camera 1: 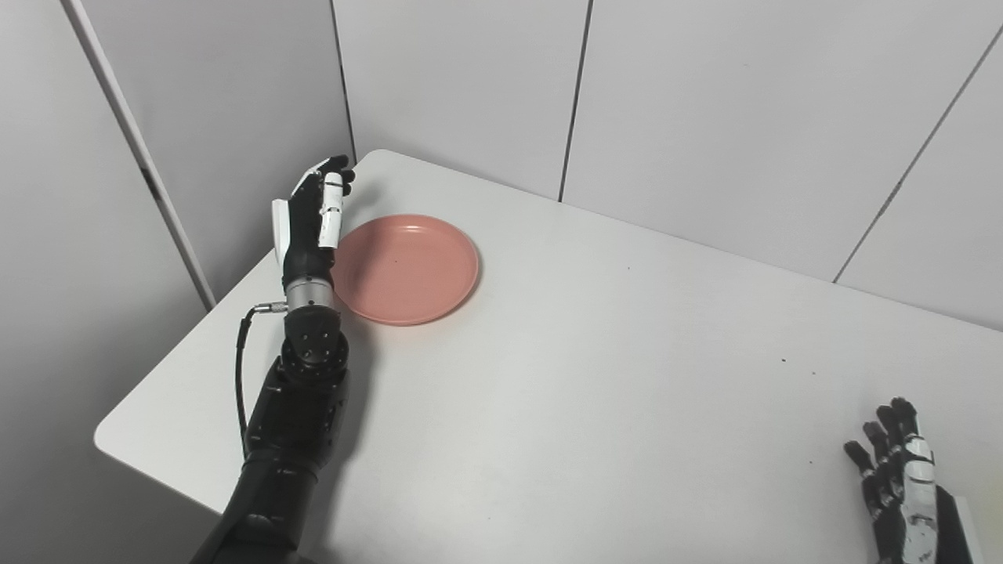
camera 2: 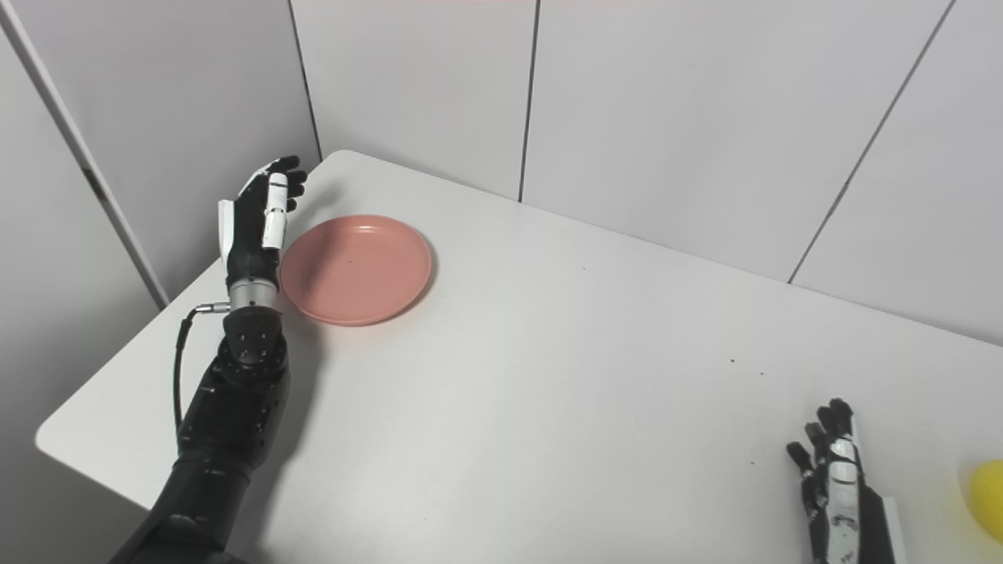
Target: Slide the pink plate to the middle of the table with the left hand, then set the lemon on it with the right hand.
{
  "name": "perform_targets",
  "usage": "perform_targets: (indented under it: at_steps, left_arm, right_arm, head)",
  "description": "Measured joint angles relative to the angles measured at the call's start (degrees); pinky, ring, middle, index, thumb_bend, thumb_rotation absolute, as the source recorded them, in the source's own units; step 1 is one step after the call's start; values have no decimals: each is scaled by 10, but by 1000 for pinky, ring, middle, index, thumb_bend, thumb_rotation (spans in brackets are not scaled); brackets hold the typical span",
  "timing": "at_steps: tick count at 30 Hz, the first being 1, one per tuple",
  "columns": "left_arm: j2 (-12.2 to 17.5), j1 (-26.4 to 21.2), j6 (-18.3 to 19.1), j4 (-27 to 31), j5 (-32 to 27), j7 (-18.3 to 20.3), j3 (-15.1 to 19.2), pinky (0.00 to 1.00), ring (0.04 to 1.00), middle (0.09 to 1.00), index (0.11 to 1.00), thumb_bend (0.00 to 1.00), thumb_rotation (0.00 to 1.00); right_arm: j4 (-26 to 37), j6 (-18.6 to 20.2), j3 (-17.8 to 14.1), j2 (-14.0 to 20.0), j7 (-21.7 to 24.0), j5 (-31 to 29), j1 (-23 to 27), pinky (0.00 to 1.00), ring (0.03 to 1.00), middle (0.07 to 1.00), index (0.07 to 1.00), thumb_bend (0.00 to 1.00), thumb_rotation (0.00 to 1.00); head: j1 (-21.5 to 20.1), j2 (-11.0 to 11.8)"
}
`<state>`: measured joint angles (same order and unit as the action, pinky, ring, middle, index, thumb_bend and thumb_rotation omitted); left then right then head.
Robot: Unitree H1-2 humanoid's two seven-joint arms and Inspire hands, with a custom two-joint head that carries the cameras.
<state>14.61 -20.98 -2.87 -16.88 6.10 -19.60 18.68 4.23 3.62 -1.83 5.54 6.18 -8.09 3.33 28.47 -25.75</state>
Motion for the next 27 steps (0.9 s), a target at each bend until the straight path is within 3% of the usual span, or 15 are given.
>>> perform_targets:
  at_steps: [6, 23, 27]
  left_arm:
    - [0, 1, 2, -21, 5, -12, -5, 883, 792, 747, 710, 354, 1000]
    - [0, 9, 27, -30, 4, -16, -10, 804, 778, 745, 715, 317, 1000]
    - [1, 17, 46, -16, -4, 6, -19, 803, 775, 736, 730, 349, 1000]
  right_arm:
    - [-1, -1, -2, 0, -2, 5, 1, 1000, 1000, 1000, 990, 337, 1000]
    - [1, 0, -5, 1, 0, 0, 0, 1000, 1000, 991, 977, 345, 1000]
    - [3, 1, -6, 1, -1, -1, -2, 1000, 999, 987, 972, 337, 1000]
  head:
    - [9, 4]
    - [18, -4]
    - [19, -7]
